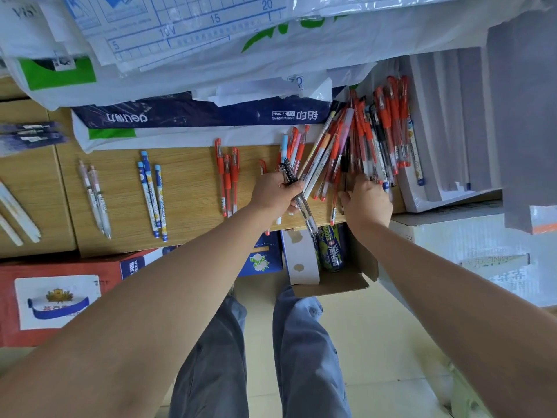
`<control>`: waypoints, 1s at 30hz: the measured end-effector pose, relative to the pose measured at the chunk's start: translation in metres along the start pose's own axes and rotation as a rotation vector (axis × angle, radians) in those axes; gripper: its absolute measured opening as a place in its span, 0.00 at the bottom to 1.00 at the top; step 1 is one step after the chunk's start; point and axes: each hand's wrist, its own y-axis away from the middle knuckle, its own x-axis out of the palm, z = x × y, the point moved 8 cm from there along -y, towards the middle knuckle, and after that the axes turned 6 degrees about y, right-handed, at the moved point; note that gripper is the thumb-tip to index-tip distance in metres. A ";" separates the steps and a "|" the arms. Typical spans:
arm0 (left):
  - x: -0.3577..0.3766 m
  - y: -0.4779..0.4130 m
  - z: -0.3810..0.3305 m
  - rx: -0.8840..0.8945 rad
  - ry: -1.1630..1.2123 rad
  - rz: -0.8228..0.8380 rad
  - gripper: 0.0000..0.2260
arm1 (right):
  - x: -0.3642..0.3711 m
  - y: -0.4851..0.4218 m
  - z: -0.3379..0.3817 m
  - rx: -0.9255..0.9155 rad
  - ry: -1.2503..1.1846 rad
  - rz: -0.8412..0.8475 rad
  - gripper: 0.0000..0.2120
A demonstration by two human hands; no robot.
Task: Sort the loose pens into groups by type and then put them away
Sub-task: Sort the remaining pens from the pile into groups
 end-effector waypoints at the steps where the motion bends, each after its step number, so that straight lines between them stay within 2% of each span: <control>1: -0.001 0.000 0.000 -0.002 -0.004 0.002 0.07 | 0.001 0.000 0.000 0.008 -0.030 0.010 0.13; 5: -0.004 -0.001 0.001 -0.015 0.005 -0.003 0.08 | -0.007 0.001 0.001 -0.006 -0.268 0.000 0.17; 8: -0.003 0.002 -0.001 -0.027 0.047 -0.014 0.07 | -0.012 0.008 0.005 -0.096 -0.407 0.049 0.13; 12: 0.001 0.009 -0.002 -0.066 0.161 -0.016 0.05 | -0.006 0.025 0.006 -0.109 -0.626 0.205 0.05; 20: 0.006 0.022 -0.002 -0.088 0.262 0.006 0.05 | -0.003 0.053 0.035 -0.276 -0.746 0.347 0.03; 23: -0.007 0.029 -0.002 -0.081 0.311 -0.032 0.05 | -0.003 0.057 0.048 -0.326 -0.754 0.408 0.07; 26: -0.026 0.036 0.002 -0.086 0.322 -0.067 0.07 | -0.003 0.064 0.067 -0.407 -0.655 0.445 0.11; 30: -0.058 0.050 0.005 -0.076 0.395 -0.113 0.04 | -0.007 0.077 0.100 -0.467 -0.668 0.486 0.12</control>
